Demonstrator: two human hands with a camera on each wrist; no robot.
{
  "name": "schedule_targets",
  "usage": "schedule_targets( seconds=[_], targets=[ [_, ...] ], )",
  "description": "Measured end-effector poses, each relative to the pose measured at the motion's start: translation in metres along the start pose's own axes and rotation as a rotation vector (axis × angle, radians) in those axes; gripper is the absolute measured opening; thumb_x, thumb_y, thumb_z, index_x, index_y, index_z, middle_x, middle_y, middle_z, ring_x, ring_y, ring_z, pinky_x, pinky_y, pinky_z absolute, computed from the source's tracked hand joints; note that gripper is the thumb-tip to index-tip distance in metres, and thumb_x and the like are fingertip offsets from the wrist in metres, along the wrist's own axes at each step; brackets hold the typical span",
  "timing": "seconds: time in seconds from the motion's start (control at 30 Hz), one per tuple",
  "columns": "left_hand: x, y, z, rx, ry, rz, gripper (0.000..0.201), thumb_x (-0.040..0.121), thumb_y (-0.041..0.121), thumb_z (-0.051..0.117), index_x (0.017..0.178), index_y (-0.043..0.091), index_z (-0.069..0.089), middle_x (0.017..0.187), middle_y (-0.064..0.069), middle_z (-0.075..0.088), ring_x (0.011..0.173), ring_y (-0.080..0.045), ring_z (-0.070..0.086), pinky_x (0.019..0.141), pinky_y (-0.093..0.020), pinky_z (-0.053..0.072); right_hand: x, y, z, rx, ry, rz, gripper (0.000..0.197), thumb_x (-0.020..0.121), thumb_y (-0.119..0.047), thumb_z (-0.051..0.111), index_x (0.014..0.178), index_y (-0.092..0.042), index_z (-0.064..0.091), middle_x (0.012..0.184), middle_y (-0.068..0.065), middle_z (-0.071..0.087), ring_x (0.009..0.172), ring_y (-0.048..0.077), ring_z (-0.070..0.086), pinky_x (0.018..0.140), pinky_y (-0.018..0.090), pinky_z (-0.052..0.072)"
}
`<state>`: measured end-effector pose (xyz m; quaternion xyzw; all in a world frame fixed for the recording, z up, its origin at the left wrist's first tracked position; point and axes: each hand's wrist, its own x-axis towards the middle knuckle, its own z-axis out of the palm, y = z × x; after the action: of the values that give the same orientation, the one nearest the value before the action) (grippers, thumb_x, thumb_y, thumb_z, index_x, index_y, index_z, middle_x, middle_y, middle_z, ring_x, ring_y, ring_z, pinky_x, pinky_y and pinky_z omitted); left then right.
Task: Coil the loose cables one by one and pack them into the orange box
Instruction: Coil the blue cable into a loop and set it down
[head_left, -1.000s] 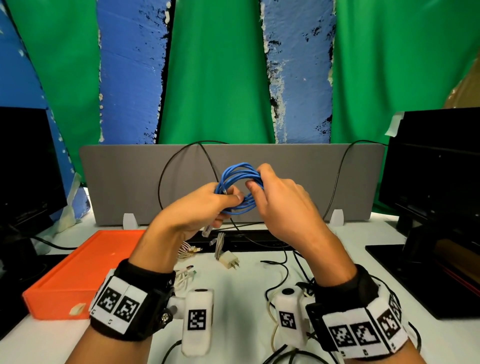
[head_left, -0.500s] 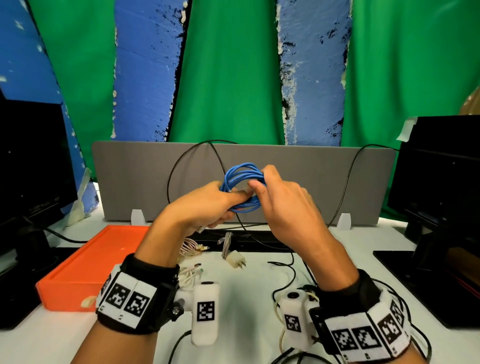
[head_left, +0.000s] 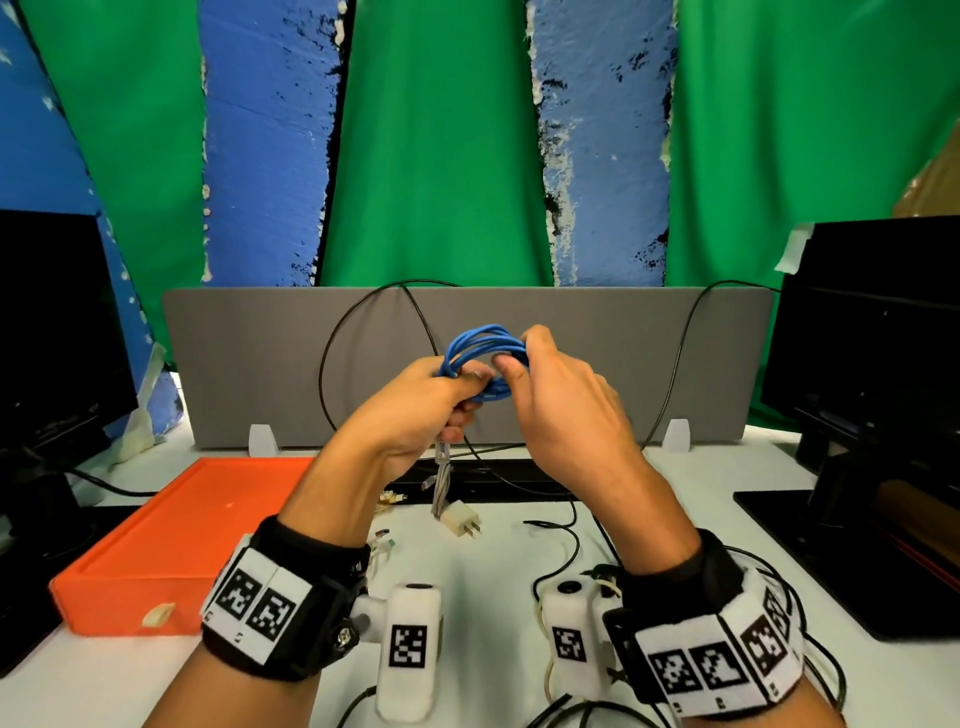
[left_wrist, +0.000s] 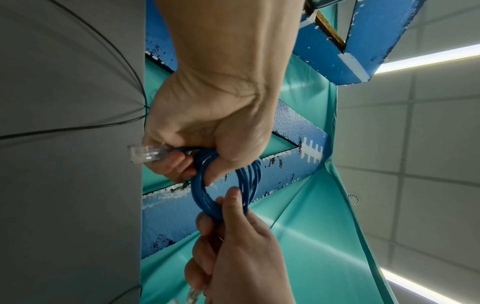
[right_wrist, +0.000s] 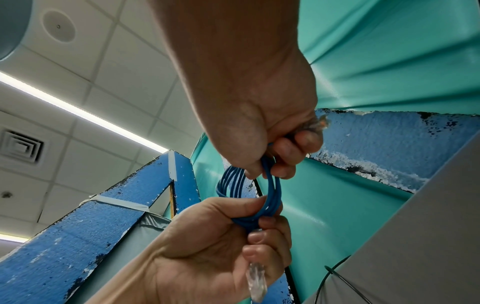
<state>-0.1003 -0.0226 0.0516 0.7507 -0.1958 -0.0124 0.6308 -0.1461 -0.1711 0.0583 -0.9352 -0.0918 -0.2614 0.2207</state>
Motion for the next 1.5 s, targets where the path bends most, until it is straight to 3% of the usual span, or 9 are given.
schedule_targets(
  seconds=[0.23, 0.33, 0.43, 0.53, 0.8, 1.17, 1.3, 1.4, 1.5],
  targets=[
    [-0.003, 0.003, 0.007, 0.175, 0.055, 0.165, 0.027, 0.098, 0.007, 0.052, 0.115, 0.023, 0.065, 0.086, -0.003, 0.058, 0.065, -0.008, 0.045, 0.063, -0.025, 0.039, 0.004, 0.009, -0.001, 0.05, 0.02, 0.018, 0.027, 0.106, -0.046, 0.033, 0.104, -0.019, 0.039, 0.093, 0.004, 0.062, 0.078, 0.031, 0.052, 0.063, 0.04, 0.039],
    [-0.004, 0.008, 0.007, 0.303, 0.091, 0.23, 0.019, 0.101, 0.02, 0.053, 0.116, 0.024, 0.063, 0.079, 0.021, 0.065, 0.061, 0.009, 0.053, 0.066, -0.019, 0.038, 0.004, 0.01, -0.005, 0.081, 0.044, -0.012, 0.024, 0.107, -0.043, 0.034, 0.104, -0.02, 0.039, 0.085, 0.001, 0.058, 0.078, 0.034, 0.057, 0.062, 0.042, 0.043],
    [-0.007, 0.012, 0.009, 0.308, 0.11, 0.131, 0.025, 0.103, 0.037, 0.046, 0.1, 0.021, 0.066, 0.057, 0.02, 0.056, 0.056, 0.002, 0.05, 0.063, -0.024, 0.036, 0.002, 0.009, -0.006, 0.051, 0.062, -0.052, 0.019, 0.107, -0.039, 0.033, 0.101, -0.021, 0.035, 0.089, 0.003, 0.06, 0.079, 0.037, 0.056, 0.063, 0.043, 0.041],
    [-0.007, 0.01, 0.007, 0.317, 0.147, -0.014, 0.032, 0.103, 0.036, 0.045, 0.082, 0.016, 0.06, 0.066, 0.0, 0.047, 0.062, -0.016, 0.039, 0.064, -0.033, 0.035, 0.001, 0.005, -0.001, -0.011, 0.044, -0.069, 0.016, 0.108, -0.038, 0.032, 0.103, -0.023, 0.032, 0.096, 0.005, 0.064, 0.077, 0.035, 0.054, 0.062, 0.04, 0.036],
    [-0.009, 0.009, 0.001, 0.236, 0.072, -0.033, 0.028, 0.102, 0.035, 0.049, 0.083, 0.019, 0.061, 0.06, 0.009, 0.054, 0.051, -0.005, 0.039, 0.048, -0.019, 0.034, 0.004, 0.006, 0.006, -0.024, 0.039, -0.039, 0.017, 0.108, -0.039, 0.033, 0.1, -0.024, 0.03, 0.09, 0.002, 0.059, 0.074, 0.03, 0.047, 0.061, 0.039, 0.033],
    [-0.025, 0.026, 0.013, 0.249, -0.153, 0.126, 0.031, 0.092, 0.037, 0.064, 0.071, 0.016, 0.074, 0.06, 0.002, 0.066, 0.048, -0.011, 0.031, 0.044, -0.017, 0.026, 0.009, 0.017, -0.004, 0.343, 0.054, -0.024, 0.018, 0.107, -0.03, 0.038, 0.097, -0.016, 0.043, 0.079, 0.005, 0.059, 0.066, 0.021, 0.054, 0.056, 0.039, 0.042],
    [-0.023, 0.025, 0.007, 0.337, -0.138, 0.256, 0.022, 0.086, 0.023, 0.073, 0.079, 0.002, 0.071, 0.063, -0.005, 0.06, 0.049, -0.005, 0.043, 0.053, -0.014, 0.036, 0.013, 0.023, -0.006, 0.45, 0.051, -0.034, 0.02, 0.106, -0.03, 0.043, 0.094, -0.015, 0.05, 0.084, 0.009, 0.063, 0.074, 0.026, 0.058, 0.067, 0.044, 0.049],
    [-0.022, 0.023, 0.003, 0.382, -0.127, 0.323, 0.018, 0.087, 0.024, 0.073, 0.083, 0.006, 0.071, 0.066, 0.002, 0.064, 0.063, -0.008, 0.053, 0.065, -0.018, 0.043, 0.015, 0.025, -0.006, 0.539, 0.046, -0.021, 0.023, 0.106, -0.032, 0.044, 0.088, -0.017, 0.049, 0.075, 0.006, 0.057, 0.06, 0.017, 0.048, 0.058, 0.04, 0.043],
    [-0.017, 0.022, 0.005, 0.28, 0.043, 0.4, 0.014, 0.086, 0.019, 0.074, 0.083, 0.006, 0.071, 0.06, 0.008, 0.06, 0.054, -0.002, 0.048, 0.055, -0.013, 0.038, 0.017, 0.022, -0.004, 0.834, 0.023, 0.104, 0.027, 0.107, -0.028, 0.042, 0.082, -0.017, 0.043, 0.063, 0.0, 0.042, 0.045, 0.011, 0.034, 0.047, 0.029, 0.029]
  ],
)
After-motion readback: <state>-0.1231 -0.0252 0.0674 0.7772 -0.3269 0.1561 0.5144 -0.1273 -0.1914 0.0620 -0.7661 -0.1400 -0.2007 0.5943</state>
